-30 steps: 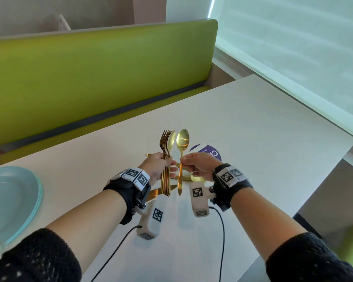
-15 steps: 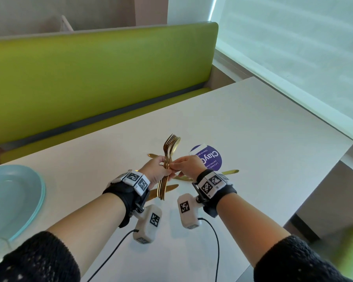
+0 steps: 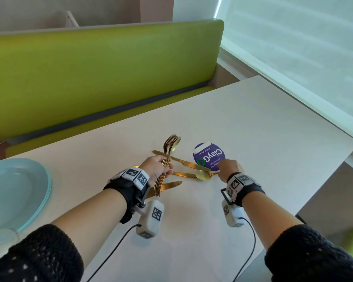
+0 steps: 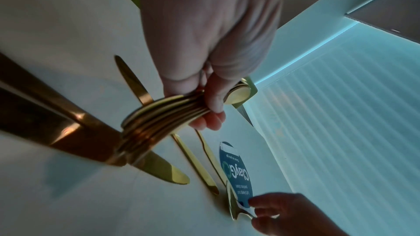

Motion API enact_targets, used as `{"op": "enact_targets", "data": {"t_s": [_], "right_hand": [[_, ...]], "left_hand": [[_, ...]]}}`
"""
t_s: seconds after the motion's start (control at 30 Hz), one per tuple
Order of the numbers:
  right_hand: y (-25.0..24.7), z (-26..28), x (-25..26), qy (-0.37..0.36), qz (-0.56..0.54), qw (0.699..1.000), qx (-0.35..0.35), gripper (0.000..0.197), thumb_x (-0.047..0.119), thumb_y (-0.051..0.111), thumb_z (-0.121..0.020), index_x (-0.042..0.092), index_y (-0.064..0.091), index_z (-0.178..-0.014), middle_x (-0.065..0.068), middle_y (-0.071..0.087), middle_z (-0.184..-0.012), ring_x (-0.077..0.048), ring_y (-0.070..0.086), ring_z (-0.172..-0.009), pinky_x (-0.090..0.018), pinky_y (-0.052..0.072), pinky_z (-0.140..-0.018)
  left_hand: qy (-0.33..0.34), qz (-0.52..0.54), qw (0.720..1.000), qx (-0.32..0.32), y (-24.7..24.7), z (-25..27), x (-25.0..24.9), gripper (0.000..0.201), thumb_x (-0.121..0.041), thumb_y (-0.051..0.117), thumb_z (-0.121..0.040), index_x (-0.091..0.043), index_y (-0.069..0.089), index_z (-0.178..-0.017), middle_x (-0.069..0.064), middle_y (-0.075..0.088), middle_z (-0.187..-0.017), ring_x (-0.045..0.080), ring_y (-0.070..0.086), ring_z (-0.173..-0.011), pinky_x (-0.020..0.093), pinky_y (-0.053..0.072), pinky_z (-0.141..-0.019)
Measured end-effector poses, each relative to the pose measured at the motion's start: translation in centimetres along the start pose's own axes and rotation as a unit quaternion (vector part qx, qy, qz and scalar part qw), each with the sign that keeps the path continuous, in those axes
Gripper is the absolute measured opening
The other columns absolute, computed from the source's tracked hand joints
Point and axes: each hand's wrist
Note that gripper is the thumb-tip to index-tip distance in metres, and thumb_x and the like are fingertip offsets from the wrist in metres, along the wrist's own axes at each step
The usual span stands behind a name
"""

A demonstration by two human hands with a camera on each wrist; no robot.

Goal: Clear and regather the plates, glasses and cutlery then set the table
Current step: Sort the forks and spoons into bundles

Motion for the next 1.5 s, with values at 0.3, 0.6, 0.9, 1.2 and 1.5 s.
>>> {"op": "enact_targets", "data": {"t_s": [0.3, 0.6, 0.9, 1.2, 1.5], "right_hand": [[1.4, 0.4, -0.5, -0.030, 0.075, 0.996, -0.043, 0.028, 0.008, 0.041, -0.093, 0.009, 0.062, -0.111, -0.009, 0.065, -0.112, -0.026, 0.062, -0.104, -0.030, 0.049, -0.081], [-1.0, 0.8, 0.4, -0.057, -0.125, 0.990, 0.028, 0.009, 0.027, 0.066, -0.085, 0.020, 0.069, -0.090, 0.000, 0.067, -0.096, -0.018, 0.061, -0.092, -0.026, 0.049, -0.079], [-0.8, 5.2, 6.5, -0.092, -0.592, 0.770, 0.220, 0.014, 0.013, 0.063, -0.089, 0.014, 0.060, -0.075, 0.001, 0.062, -0.071, -0.008, 0.050, -0.053, -0.019, 0.038, -0.052], [0.8, 10.3, 9.6, -0.109, -0.562, 0.795, 0.199, 0.009, 0.017, 0.065, -0.087, 0.016, 0.065, -0.078, -0.001, 0.067, -0.079, -0.007, 0.049, -0.055, -0.018, 0.037, -0.053], [3.9, 21.2, 13.2, -0.104, -0.540, 0.825, 0.128, 0.014, 0.017, 0.065, -0.088, 0.014, 0.064, -0.074, 0.004, 0.065, -0.069, -0.007, 0.049, -0.054, -0.018, 0.035, -0.050]], "left_hand": [[-0.020, 0.070, 0.997, -0.015, 0.2, 0.5, -0.3, 0.020, 0.001, 0.044, -0.096, -0.009, 0.051, -0.080, 0.005, 0.055, -0.076, 0.014, 0.055, -0.066, 0.024, 0.045, -0.061], [-0.023, 0.096, 0.995, -0.032, -0.1, 1.2, -0.3, 0.019, -0.002, 0.045, -0.096, -0.010, 0.052, -0.081, 0.007, 0.058, -0.078, 0.016, 0.057, -0.067, 0.027, 0.047, -0.064], [-0.019, 0.148, 0.989, -0.019, -0.1, 3.1, -0.3, 0.014, -0.003, 0.045, -0.097, -0.009, 0.053, -0.087, 0.008, 0.061, -0.088, 0.020, 0.060, -0.072, 0.030, 0.051, -0.064], [0.006, 0.078, 0.997, 0.001, -2.0, 8.1, 1.9, 0.015, -0.004, 0.048, -0.095, -0.014, 0.056, -0.087, 0.008, 0.059, -0.078, 0.018, 0.054, -0.063, 0.030, 0.048, -0.058], [0.037, 0.017, 0.998, -0.039, -5.6, 16.0, 8.1, 0.010, -0.008, 0.054, -0.092, -0.016, 0.059, -0.094, 0.011, 0.064, -0.087, 0.022, 0.058, -0.068, 0.034, 0.052, -0.064]]}}
Point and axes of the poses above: each hand's wrist, its own z-axis away from the middle knuckle, its own y-axis out of the palm, x = y × z
